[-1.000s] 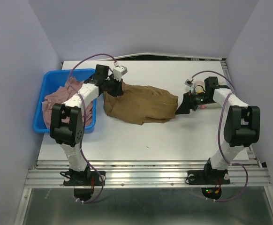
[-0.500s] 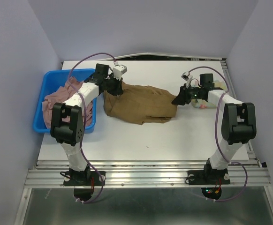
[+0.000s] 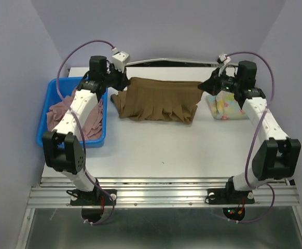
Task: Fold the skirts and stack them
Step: Flatten the skirt out
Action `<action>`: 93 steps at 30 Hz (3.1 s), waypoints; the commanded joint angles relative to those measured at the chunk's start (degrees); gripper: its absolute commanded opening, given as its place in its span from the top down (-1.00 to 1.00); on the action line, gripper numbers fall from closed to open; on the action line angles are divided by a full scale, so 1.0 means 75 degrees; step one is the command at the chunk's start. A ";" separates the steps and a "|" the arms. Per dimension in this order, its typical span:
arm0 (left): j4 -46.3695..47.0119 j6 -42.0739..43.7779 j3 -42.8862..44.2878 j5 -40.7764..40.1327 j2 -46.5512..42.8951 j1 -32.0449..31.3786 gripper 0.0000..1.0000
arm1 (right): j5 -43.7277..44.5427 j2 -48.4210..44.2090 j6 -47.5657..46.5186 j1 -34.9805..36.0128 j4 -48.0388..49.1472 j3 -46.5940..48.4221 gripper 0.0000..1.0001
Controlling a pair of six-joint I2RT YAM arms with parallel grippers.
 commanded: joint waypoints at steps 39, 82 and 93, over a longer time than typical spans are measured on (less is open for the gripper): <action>0.1930 -0.0579 -0.2531 -0.1363 -0.2825 0.0131 0.98 | 0.2972 -0.1326 0.0038 -0.0259 0.1622 -0.0947 0.38; -0.1515 -0.0136 -0.0535 -0.2539 0.1784 -0.1170 0.03 | 0.3079 0.1129 -0.2938 0.3582 -0.4011 -0.2632 -0.02; -0.3530 0.0648 0.5358 -0.1499 0.6109 -0.1473 0.08 | 0.0290 0.1258 -0.2341 0.5471 -0.4987 -0.1239 -0.04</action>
